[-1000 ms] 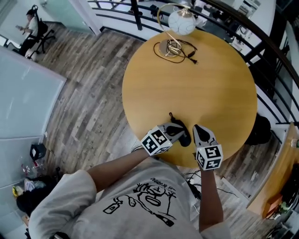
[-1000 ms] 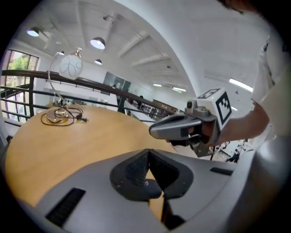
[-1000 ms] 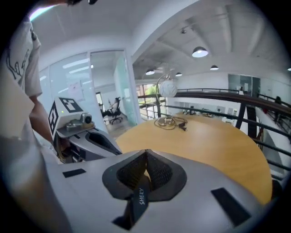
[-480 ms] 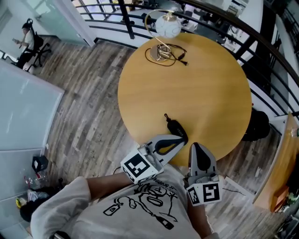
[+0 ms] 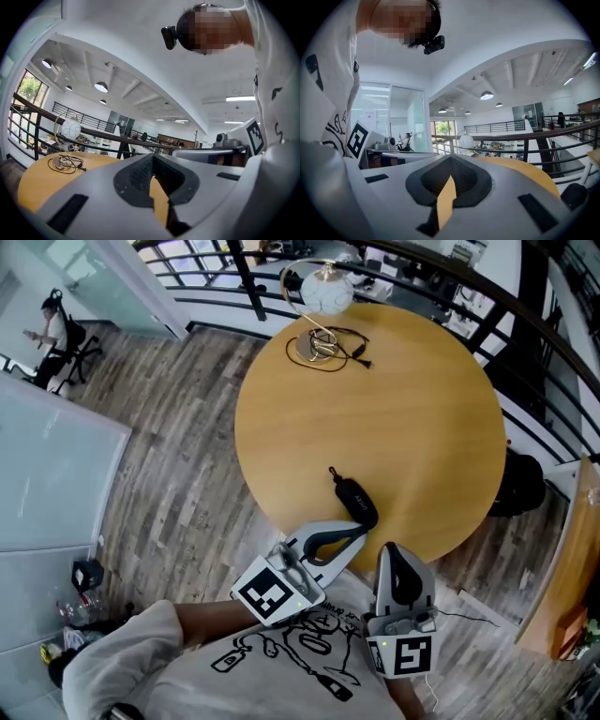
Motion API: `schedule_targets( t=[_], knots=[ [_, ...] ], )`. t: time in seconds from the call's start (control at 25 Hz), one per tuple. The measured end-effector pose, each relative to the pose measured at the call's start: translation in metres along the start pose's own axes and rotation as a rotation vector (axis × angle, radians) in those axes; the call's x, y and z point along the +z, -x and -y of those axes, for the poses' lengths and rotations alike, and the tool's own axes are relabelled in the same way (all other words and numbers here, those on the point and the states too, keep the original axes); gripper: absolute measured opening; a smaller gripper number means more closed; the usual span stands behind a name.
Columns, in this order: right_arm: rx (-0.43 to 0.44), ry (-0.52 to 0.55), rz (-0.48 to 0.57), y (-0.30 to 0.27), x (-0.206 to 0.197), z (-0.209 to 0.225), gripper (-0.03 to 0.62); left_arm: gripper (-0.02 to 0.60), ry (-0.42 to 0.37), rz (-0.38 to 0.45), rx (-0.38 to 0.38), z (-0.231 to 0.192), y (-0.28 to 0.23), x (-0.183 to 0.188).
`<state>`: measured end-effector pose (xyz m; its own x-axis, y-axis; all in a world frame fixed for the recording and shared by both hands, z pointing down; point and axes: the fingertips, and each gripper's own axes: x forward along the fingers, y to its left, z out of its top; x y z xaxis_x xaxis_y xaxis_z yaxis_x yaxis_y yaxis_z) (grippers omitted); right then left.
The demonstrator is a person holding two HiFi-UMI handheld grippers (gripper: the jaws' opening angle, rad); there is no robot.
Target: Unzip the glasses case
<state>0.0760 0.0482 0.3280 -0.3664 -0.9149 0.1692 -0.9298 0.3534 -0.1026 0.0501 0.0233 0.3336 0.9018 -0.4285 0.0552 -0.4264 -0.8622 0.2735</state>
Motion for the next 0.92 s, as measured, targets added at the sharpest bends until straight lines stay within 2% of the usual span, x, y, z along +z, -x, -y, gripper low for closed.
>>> schedule_targets(
  t=[0.52, 0.92],
  knots=[
    [0.009, -0.01, -0.014, -0.009, 0.0, 0.002, 0.021, 0.006, 0.007, 0.028, 0.016, -0.006, -0.003, 0.008],
    [0.019, -0.005, -0.012, -0.013, -0.001, -0.007, 0.02, 0.006, 0.019, 0.02, 0.015, -0.01, 0.003, 0.003]
  ],
)
